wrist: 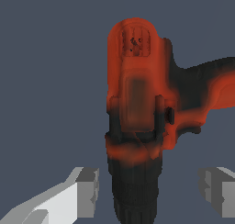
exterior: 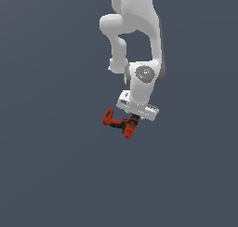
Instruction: Pick up the object and move it to a goal position.
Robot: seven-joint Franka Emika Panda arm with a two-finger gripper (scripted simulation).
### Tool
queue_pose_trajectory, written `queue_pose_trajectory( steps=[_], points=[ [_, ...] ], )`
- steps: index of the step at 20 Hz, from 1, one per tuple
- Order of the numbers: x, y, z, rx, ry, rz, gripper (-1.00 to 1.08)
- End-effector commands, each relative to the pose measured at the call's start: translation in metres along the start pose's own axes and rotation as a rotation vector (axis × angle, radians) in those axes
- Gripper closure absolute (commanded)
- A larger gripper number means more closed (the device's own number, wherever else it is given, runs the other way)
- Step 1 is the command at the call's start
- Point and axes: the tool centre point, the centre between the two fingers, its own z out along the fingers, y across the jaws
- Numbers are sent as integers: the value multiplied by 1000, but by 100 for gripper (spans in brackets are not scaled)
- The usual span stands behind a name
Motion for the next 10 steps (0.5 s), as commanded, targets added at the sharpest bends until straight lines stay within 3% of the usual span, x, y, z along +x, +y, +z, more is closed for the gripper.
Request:
queue_pose_trajectory(
  steps=[1, 10],
  points=[
    [-7, -2, 6, -6, -2, 25, -60],
    [-17, -5, 16, -16, -5, 60, -60]
  ],
)
